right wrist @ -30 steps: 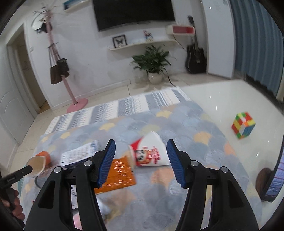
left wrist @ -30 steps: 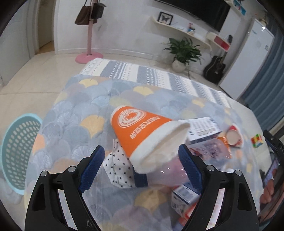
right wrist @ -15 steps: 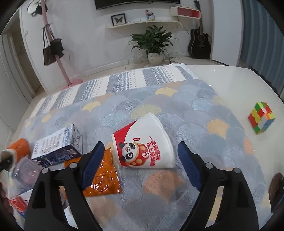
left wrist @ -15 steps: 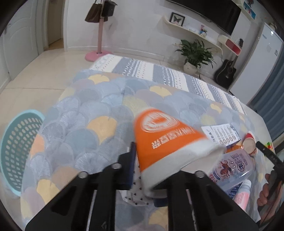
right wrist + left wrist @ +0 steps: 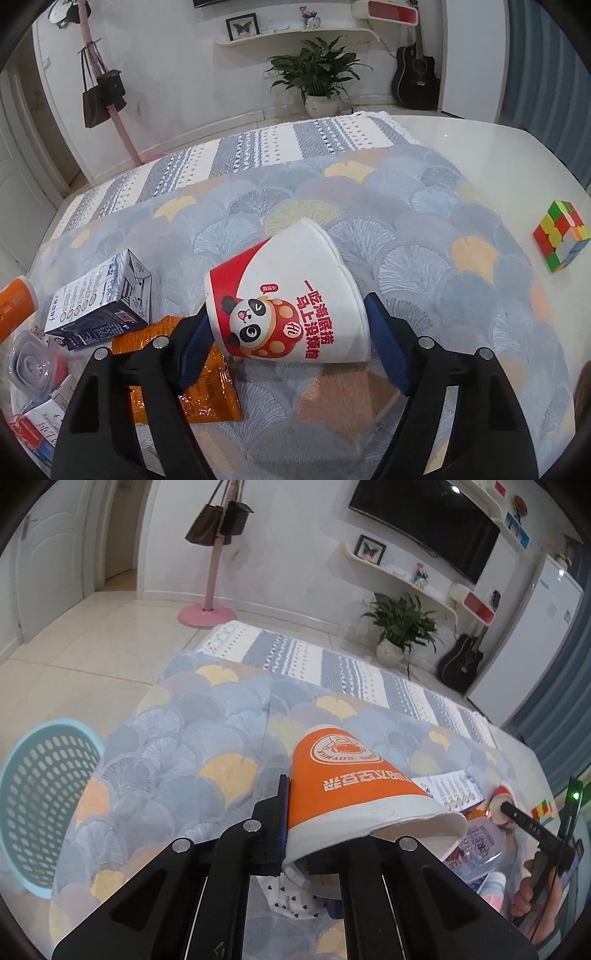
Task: Collect trash
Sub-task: 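Carry both cups over the blue basket and release them inside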
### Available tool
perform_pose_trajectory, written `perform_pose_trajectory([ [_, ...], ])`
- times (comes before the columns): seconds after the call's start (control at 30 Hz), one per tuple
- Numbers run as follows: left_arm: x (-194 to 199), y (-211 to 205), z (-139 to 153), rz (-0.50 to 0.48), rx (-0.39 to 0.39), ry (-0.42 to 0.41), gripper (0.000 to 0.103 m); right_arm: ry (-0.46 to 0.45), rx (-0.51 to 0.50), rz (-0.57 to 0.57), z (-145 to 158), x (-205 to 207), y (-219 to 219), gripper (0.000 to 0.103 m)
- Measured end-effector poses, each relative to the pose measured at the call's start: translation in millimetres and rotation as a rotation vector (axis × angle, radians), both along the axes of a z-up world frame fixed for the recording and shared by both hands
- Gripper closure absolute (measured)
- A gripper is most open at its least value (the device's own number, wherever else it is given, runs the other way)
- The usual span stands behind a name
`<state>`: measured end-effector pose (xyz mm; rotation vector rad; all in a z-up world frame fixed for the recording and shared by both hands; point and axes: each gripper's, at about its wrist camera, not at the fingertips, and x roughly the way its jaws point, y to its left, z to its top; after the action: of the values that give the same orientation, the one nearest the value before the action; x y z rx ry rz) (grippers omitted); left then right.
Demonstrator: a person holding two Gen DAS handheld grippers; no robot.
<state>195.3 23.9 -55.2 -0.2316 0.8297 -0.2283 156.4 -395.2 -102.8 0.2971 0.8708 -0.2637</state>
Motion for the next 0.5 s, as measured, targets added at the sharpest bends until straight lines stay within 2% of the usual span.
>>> perform_pose_trajectory([
  [0.13,-4.4,15.0,11.2,0.028,-0.033,-0.043,0.099,-0.056,0.019,-0.002,23.3,-8.1,5.7,0.030],
  [0.23,-9.5,31.2,21.8,0.059,-0.057,-0.078,0.099,-0.115,-0.004,0.032,53.9,-10.4,26.5,0.030],
  [0.5,-28.9,97.7,46.1,0.182,-0.072,-0.151,0.099,-0.280,-0.060,0.220,132.9,-11.5,139.1,0.030],
])
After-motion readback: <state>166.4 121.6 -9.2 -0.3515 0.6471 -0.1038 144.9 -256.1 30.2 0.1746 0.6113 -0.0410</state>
